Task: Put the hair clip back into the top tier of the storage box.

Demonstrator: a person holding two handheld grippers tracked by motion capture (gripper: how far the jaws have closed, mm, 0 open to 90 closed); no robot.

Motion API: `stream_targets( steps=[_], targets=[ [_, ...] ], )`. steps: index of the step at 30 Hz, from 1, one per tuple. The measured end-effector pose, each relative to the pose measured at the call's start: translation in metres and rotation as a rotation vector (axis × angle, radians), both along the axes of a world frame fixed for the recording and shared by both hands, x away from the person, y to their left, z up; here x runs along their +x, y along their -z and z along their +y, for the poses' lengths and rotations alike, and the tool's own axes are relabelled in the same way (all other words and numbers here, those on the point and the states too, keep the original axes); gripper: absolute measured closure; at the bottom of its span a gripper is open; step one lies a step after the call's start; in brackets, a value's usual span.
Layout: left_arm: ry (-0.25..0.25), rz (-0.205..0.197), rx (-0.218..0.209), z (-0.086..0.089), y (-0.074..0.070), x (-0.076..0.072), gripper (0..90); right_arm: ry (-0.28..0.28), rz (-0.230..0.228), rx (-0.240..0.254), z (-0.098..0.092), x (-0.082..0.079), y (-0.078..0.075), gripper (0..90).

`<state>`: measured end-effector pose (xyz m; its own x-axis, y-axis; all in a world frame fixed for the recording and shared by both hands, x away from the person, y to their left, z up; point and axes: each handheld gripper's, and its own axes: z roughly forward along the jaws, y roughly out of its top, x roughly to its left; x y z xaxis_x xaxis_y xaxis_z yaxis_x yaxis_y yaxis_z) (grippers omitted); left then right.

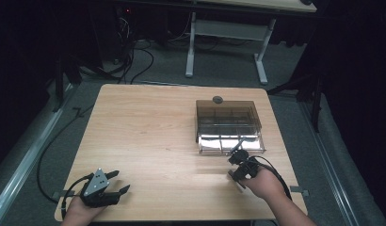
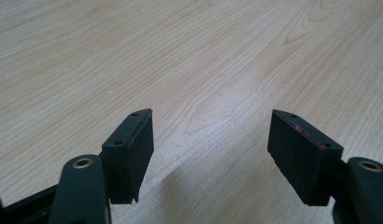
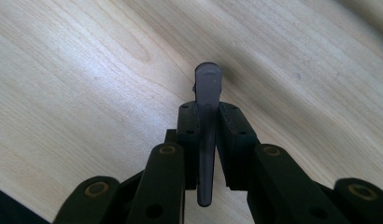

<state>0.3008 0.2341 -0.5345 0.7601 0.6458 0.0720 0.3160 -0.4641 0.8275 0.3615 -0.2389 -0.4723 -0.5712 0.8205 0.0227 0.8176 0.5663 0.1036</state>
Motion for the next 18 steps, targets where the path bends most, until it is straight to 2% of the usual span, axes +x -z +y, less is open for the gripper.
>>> stream_targets(
  steps=[12, 13, 18],
  targets=[
    [0.001, 0.003, 0.003, 0.0, 0.0, 0.0, 31.8, 0.0, -0.01, 0.023, -0.006, -0.001, -0.018, 79.7],
    [0.002, 0.003, 0.004, 0.0, 0.0, 0.0, 31.8, 0.014, -0.005, 0.019, -0.006, -0.002, -0.021, 79.7],
    [0.0, 0.001, 0.002, 0.0, 0.0, 0.0, 31.8, -0.002, -0.011, 0.02, -0.009, -0.003, -0.029, 79.7]
  ],
)
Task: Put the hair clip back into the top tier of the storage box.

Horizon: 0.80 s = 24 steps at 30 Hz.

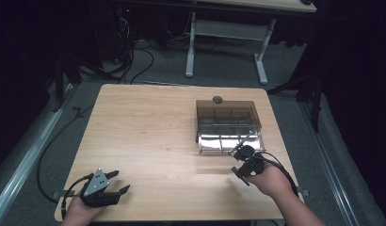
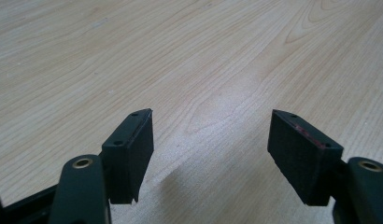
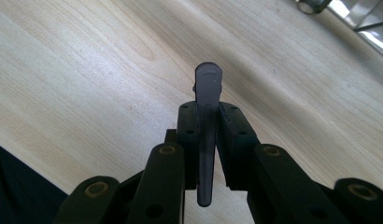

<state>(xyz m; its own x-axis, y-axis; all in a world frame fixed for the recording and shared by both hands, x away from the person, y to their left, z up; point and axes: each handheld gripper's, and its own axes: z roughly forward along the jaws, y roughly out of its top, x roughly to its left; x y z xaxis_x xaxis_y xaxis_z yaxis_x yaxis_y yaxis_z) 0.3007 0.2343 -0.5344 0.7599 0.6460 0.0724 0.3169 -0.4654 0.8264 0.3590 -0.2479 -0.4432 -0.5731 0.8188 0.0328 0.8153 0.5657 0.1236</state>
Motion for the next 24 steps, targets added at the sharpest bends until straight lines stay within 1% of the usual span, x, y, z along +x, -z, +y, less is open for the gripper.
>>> stream_targets(
  steps=[3, 10, 12, 14, 15, 16, 19, 22, 23, 24],
  targets=[
    [0.0, 0.0, 0.0, 0.0, 0.0, 0.0, 31.8, -0.009, -0.002, 0.0, -0.002, -0.001, -0.005, 79.7],
    [-0.001, 0.0, 0.002, 0.0, 0.0, 0.0, 31.8, 0.013, -0.001, 0.007, -0.006, -0.003, -0.019, 79.7],
    [-0.002, 0.0, 0.001, 0.0, 0.0, 0.0, 31.8, 0.009, -0.003, 0.01, -0.007, -0.002, -0.023, 79.7],
    [-0.002, 0.0, 0.002, 0.0, 0.0, 0.0, 31.8, -0.006, -0.008, 0.014, -0.008, -0.001, -0.028, 79.7],
    [-0.002, 0.001, 0.002, 0.0, 0.0, 0.0, 31.8, 0.01, 0.003, 0.024, -0.008, -0.002, -0.03, 79.7],
    [-0.002, 0.001, 0.002, 0.0, 0.0, 0.0, 31.8, -0.002, -0.001, 0.031, -0.008, 0.0, -0.032, 79.7],
    [-0.002, 0.001, 0.002, 0.0, 0.0, 0.0, 31.8, -0.018, -0.009, 0.016, -0.007, 0.002, -0.041, 79.7],
    [0.0, 0.004, 0.003, 0.0, 0.0, 0.0, 31.8, -0.015, -0.006, 0.016, -0.006, 0.004, -0.049, 79.7],
    [0.0, 0.004, 0.002, 0.0, 0.0, 0.0, 31.8, -0.018, -0.012, 0.015, -0.005, 0.005, -0.052, 79.7],
    [0.001, 0.004, 0.002, 0.0, 0.0, 0.0, 31.8, -0.008, -0.01, 0.015, -0.004, 0.005, -0.054, 79.7]
  ],
)
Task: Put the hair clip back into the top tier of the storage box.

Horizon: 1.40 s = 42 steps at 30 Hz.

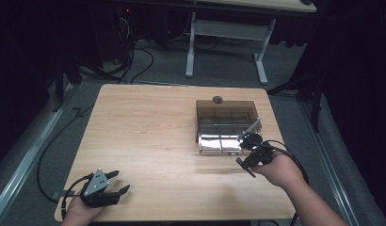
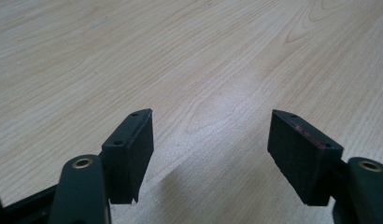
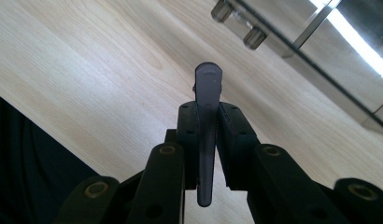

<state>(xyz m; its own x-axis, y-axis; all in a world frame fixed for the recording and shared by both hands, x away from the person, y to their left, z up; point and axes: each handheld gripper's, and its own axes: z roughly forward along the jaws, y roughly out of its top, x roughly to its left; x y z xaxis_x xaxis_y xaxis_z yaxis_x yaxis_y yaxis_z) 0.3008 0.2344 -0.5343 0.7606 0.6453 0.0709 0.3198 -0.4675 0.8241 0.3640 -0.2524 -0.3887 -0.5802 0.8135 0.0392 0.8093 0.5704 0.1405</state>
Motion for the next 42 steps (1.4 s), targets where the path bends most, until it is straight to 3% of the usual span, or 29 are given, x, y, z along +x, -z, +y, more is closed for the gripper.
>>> stream_targets(
  steps=[13, 33, 42],
  targets=[
    [-0.001, 0.001, -0.004, 0.0, 0.0, 0.0, 31.7, -0.032, -0.036, -0.009, 0.005, 0.026, -0.019, 79.7],
    [0.0, 0.006, -0.007, 0.001, 0.0, 0.0, 31.6, -0.072, -0.056, -0.002, 0.023, 0.072, -0.006, 79.7],
    [0.001, 0.007, -0.009, 0.001, 0.0, 0.0, 31.5, -0.06, -0.055, 0.0, 0.023, 0.087, 0.001, 79.7]
  ],
)
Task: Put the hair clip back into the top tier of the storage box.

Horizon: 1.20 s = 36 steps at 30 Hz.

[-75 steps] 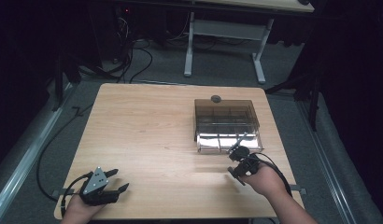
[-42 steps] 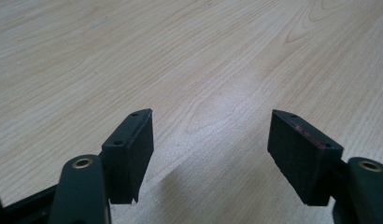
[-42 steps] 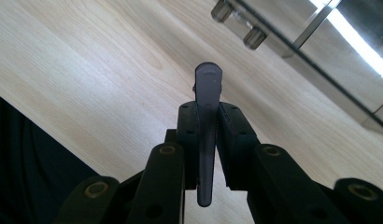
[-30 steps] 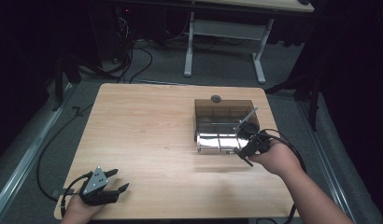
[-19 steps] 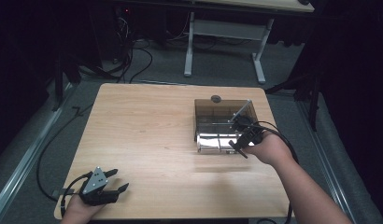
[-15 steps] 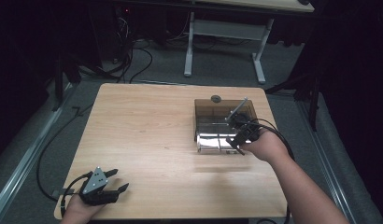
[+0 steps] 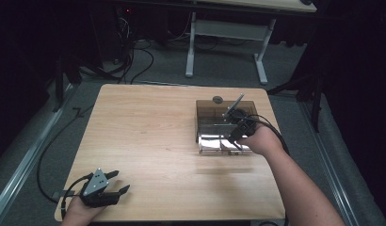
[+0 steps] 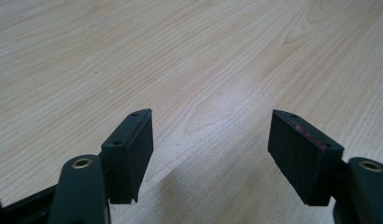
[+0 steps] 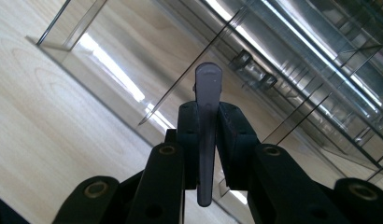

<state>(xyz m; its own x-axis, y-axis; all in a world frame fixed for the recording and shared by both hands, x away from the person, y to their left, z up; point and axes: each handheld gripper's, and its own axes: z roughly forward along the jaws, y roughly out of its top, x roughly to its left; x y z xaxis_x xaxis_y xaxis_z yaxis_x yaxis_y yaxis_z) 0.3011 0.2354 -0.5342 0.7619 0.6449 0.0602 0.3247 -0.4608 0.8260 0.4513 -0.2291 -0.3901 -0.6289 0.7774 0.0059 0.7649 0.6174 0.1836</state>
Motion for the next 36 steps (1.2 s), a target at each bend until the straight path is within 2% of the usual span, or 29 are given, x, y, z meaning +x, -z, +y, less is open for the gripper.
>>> stream_targets(
  steps=[10, 14, 15, 17, 21, 23, 27, 31, 33, 36],
  targets=[
    [-0.002, -0.001, -0.001, 0.0, 0.0, 0.0, 31.6, -0.01, -0.003, -0.008, -0.001, 0.008, 0.007, 79.6],
    [-0.002, 0.0, -0.002, 0.0, 0.0, 0.0, 31.5, -0.017, -0.003, -0.005, 0.0, 0.007, 0.009, 79.6],
    [-0.002, 0.0, -0.001, 0.0, 0.0, 0.0, 31.5, 0.003, 0.005, -0.005, 0.0, 0.006, 0.01, 79.6],
    [-0.002, -0.001, 0.0, 0.0, 0.0, 0.0, 31.5, -0.018, -0.002, -0.006, -0.001, 0.007, 0.012, 79.6],
    [-0.001, 0.002, 0.001, 0.0, 0.0, 0.0, 31.5, -0.022, 0.004, -0.011, -0.001, 0.006, 0.014, 79.5],
    [-0.001, 0.003, 0.001, 0.0, 0.0, 0.0, 31.5, -0.006, 0.011, -0.011, 0.0, 0.005, 0.015, 79.5],
    [-0.001, 0.003, 0.001, 0.0, 0.0, 0.0, 31.6, -0.018, 0.007, -0.008, -0.001, 0.006, 0.017, 79.5],
    [-0.001, 0.002, 0.002, 0.0, 0.0, 0.0, 31.6, -0.014, 0.005, -0.011, -0.001, 0.006, 0.02, 79.5],
    [-0.001, 0.001, 0.003, 0.0, 0.0, 0.0, 31.6, 0.007, 0.013, -0.014, 0.001, 0.005, 0.021, 79.5],
    [-0.001, 0.001, 0.003, 0.0, 0.0, 0.0, 31.5, -0.014, 0.008, -0.014, 0.001, 0.007, 0.023, 79.5]
  ],
)
